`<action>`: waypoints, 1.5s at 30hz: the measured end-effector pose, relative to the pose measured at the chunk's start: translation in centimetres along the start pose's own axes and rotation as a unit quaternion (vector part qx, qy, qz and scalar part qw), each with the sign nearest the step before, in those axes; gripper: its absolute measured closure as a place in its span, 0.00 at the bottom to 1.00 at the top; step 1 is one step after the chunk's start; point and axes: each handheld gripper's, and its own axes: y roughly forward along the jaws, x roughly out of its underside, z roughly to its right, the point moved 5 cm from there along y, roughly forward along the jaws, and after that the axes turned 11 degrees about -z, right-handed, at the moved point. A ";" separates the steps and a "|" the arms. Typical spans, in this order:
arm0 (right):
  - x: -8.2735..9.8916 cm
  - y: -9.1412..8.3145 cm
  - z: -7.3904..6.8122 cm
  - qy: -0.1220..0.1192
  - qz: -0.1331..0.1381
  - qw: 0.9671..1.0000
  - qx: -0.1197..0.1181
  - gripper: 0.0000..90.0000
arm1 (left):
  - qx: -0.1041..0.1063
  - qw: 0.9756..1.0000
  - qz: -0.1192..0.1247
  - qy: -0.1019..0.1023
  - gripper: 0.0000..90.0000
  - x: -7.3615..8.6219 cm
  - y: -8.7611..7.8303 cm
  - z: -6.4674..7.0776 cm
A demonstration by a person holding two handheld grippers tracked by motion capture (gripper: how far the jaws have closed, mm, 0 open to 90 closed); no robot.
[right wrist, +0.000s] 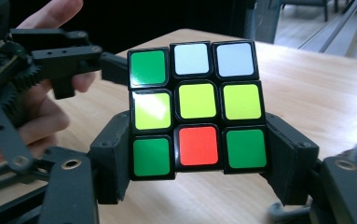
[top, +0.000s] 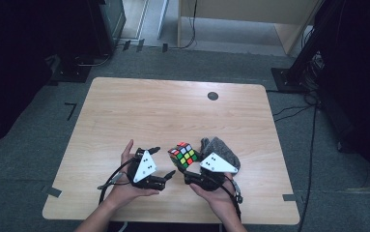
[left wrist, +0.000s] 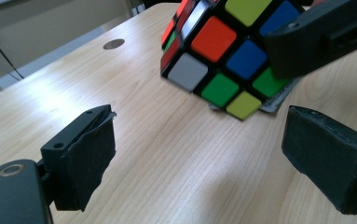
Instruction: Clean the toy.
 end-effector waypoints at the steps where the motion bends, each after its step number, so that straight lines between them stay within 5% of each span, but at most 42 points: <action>1: 0.0 0.1 -0.3 0.002 -0.004 1.000 -0.003 0.38 | 0.002 1.000 -0.001 0.004 0.11 0.0 0.0 0.2; 7: -0.2 0.2 -1.3 0.025 -0.015 0.999 -0.029 0.38 | -0.006 0.999 -0.008 0.038 0.11 0.0 0.3 1.2; 13: -0.1 0.3 -1.7 0.040 -0.035 0.998 -0.045 0.38 | -0.025 0.998 -0.002 0.059 0.29 0.0 0.1 1.3; 17: 0.0 0.4 -1.6 0.052 -0.037 0.996 -0.058 0.38 | -0.042 0.997 0.007 0.070 0.32 0.1 0.0 1.4; 23: -0.2 0.3 -1.5 0.071 -0.031 0.994 -0.073 0.38 | -0.040 0.997 0.020 0.066 0.32 0.0 -0.3 1.3; 28: 0.0 0.4 -1.5 0.065 -0.047 0.995 -0.060 0.38 | -0.020 0.998 0.006 0.060 0.27 0.2 0.0 1.6; 34: 0.3 0.8 -1.5 0.067 -0.054 0.995 -0.056 0.38 | -0.029 0.998 0.004 0.060 0.33 0.2 0.0 1.7; 41: 0.0 0.5 -1.3 0.049 -0.027 0.998 -0.029 0.26 | 0.004 0.999 0.002 0.033 0.37 0.3 -0.1 1.3; 45: -0.4 -0.1 -0.9 0.057 -0.004 0.997 -0.044 0.26 | 0.014 1.000 0.001 0.013 0.37 0.5 0.0 0.8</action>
